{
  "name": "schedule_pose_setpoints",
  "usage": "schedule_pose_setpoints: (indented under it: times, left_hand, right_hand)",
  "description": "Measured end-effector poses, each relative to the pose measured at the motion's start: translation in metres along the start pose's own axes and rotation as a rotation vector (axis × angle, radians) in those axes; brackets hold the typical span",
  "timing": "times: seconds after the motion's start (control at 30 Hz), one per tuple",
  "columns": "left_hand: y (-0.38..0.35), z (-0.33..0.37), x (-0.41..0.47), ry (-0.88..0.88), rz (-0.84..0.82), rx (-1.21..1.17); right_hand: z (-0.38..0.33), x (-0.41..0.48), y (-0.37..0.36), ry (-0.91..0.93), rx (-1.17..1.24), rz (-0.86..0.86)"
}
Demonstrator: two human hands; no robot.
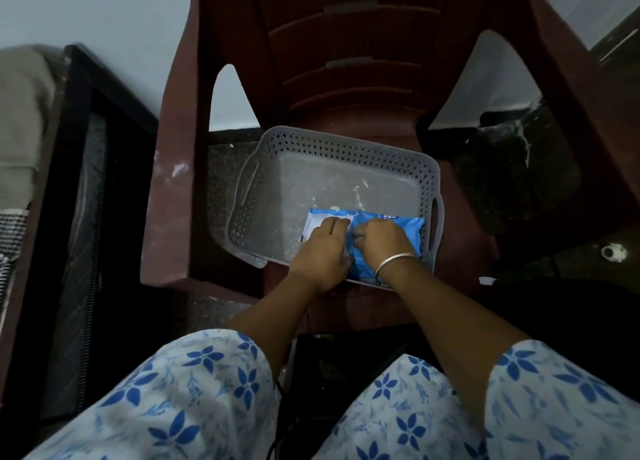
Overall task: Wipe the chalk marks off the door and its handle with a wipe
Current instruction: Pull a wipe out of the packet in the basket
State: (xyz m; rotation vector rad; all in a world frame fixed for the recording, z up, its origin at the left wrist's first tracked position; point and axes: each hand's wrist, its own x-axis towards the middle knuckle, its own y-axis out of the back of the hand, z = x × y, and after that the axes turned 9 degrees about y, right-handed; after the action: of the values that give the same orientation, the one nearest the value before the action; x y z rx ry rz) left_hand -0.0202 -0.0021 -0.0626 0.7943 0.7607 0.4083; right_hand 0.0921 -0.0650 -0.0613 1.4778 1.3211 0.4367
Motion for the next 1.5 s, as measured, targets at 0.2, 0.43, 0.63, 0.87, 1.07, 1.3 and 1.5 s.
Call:
schedule_pose_setpoints:
  times: [0.2,0.43,0.63,0.87,1.07,1.3,1.5]
  left_hand:
    - [-0.001,-0.002,0.000,0.012,-0.005,-0.008]
    - [-0.001,-0.002,-0.001,0.033,-0.005,0.023]
    - [0.002,0.001,0.000,0.034,-0.042,0.065]
    - [0.001,0.017,0.004,0.069,0.149,-0.132]
    - [0.018,0.036,0.003,0.129,0.148,-0.587]
    - [0.043,0.072,-0.003,0.172,-0.100,-1.047]
    - [0.064,0.120,-0.011,0.115,-0.118,-1.136]
  right_hand:
    - [0.002,-0.001,-0.006,-0.008,0.128,0.098]
    - [0.010,-0.004,0.000,-0.411,1.101,0.337]
    - [0.012,-0.003,0.010,-0.449,1.198,0.584]
    - [0.007,-0.009,0.019,-0.374,1.319,0.514]
    - [0.006,-0.016,0.027,-0.355,1.390,0.480]
    - [0.017,-0.037,0.054,-0.241,1.170,0.569]
    - [0.038,-0.075,0.094,-0.197,1.144,0.712]
